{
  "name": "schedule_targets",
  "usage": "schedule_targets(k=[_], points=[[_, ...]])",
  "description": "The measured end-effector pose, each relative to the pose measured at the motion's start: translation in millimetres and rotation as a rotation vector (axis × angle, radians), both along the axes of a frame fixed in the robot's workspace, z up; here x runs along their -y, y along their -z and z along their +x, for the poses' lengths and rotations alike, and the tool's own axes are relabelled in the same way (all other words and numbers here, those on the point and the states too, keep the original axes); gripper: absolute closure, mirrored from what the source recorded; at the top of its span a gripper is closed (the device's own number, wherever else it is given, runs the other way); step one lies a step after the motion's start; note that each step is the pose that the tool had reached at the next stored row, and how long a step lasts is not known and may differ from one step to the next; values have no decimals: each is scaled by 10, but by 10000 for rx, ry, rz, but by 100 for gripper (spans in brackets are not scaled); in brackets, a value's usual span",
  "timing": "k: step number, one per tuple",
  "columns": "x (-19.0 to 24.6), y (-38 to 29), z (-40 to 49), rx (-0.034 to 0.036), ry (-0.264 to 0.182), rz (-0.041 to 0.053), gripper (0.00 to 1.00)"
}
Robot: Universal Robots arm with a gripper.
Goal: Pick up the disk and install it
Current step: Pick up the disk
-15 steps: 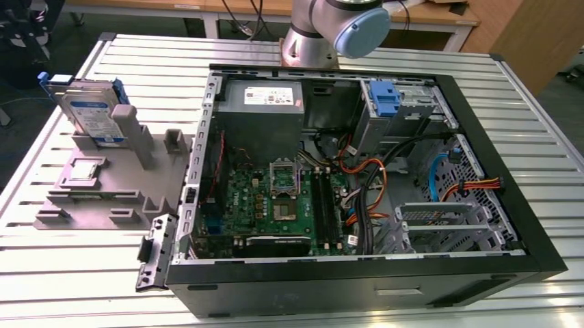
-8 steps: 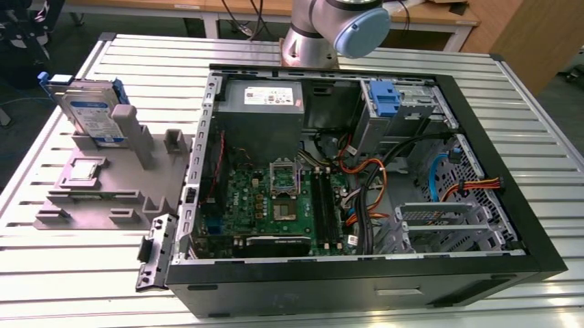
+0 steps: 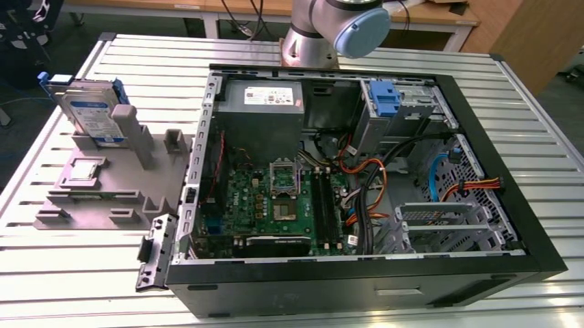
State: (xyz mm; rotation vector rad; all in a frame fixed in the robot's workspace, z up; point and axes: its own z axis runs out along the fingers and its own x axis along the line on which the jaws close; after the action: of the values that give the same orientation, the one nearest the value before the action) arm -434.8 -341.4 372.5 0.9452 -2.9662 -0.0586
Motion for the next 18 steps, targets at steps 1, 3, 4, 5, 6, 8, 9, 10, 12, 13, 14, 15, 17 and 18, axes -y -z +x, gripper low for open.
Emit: schedule_targets(k=[1,3,4,5,6,8,9,10,12,13,14,15,17,18], points=[[0,0,0,0,-141,0,90],[0,0,0,1,-400,0,90],[0,0,0,1,-488,0,90],[0,0,0,0,-543,0,90],[0,0,0,0,-561,0,90],[0,0,0,0,-566,0,90],[0,0,0,0,-568,0,90],[0,0,0,0,-570,0,90],[0,0,0,0,-574,0,90],[0,0,0,1,-576,0,90],[0,0,0,1,-578,0,90],[0,0,0,0,-580,0,90],[0,0,0,0,-586,0,90],[0,0,0,1,-600,0,90]])
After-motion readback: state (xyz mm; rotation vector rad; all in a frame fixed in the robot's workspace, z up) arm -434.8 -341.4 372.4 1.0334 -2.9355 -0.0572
